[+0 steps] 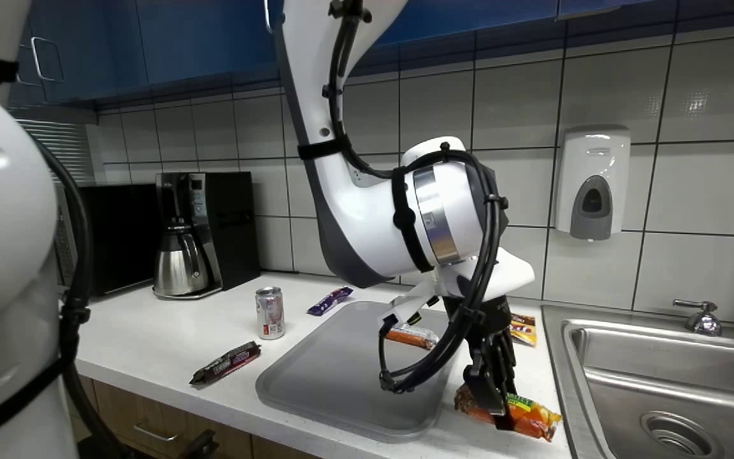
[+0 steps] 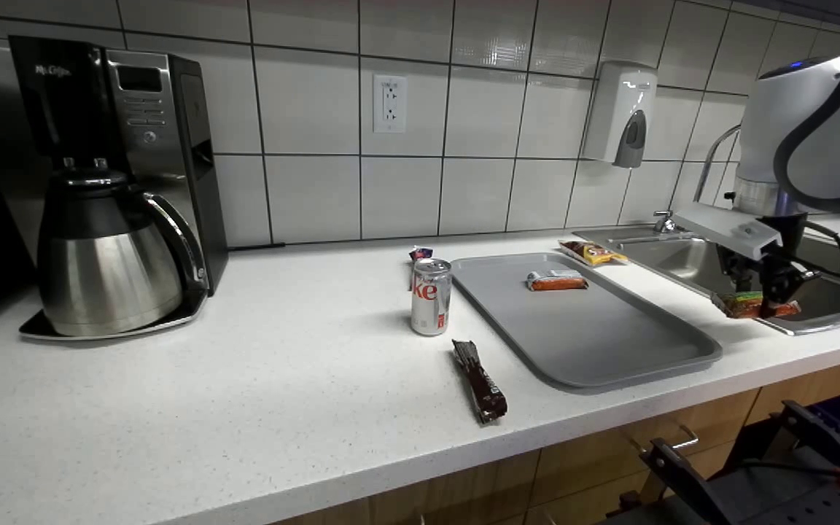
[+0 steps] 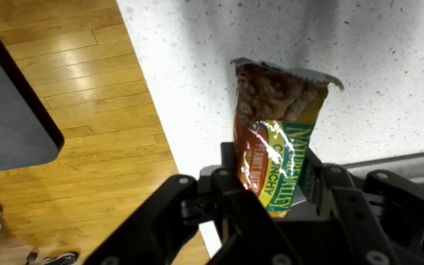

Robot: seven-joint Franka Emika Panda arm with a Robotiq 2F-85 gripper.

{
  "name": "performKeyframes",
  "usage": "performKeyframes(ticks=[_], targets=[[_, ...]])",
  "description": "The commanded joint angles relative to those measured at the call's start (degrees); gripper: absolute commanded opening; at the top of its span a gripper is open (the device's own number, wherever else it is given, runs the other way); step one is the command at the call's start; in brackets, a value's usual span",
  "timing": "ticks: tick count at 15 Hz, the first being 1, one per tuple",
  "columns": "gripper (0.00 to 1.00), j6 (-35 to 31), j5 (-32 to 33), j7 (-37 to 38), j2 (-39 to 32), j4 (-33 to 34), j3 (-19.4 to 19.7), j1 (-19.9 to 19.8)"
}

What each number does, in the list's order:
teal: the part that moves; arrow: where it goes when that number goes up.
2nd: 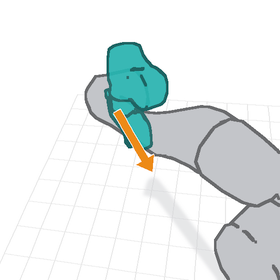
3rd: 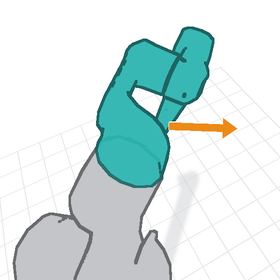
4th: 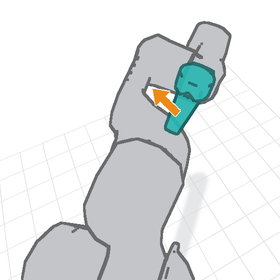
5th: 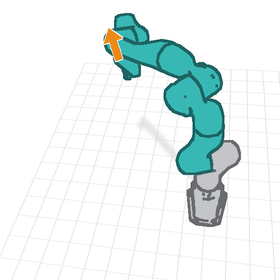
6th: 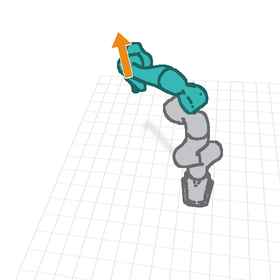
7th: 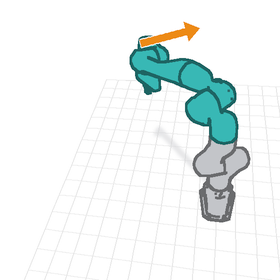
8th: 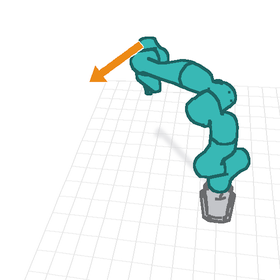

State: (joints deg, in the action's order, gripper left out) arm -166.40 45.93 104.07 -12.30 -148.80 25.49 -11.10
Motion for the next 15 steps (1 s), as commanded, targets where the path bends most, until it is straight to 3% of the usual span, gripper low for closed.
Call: performKeyframes(ticks=[1, 7, 8, 9, 10, 13, 15], targets=[[0.18, -2.3, -1.9, -3.0, -3.8, 2.5, -1.0, -1.5], [0.18, -3.2, -3.8, -4.6, -7.2, 4.6, -1.6, -1.9], [0.68, -3.4, -6.5, -6.7, -7.7, 4.6, 0.3, 0.5], [0.64, -3.5, -7.5, -7.3, -7.9, 4.7, 0.6, 0.8], [0.76, -3.3, -9.1, -8.8, -8.1, 4.8, 1.0, 1.4], [0.98, -3.4, -13.7, -12.6, -8.2, 4.7, 1.9, 2.9], [1.0, -3.3, -16.3, -14.9, -7.7, 4.5, 2.9, 4.3]])
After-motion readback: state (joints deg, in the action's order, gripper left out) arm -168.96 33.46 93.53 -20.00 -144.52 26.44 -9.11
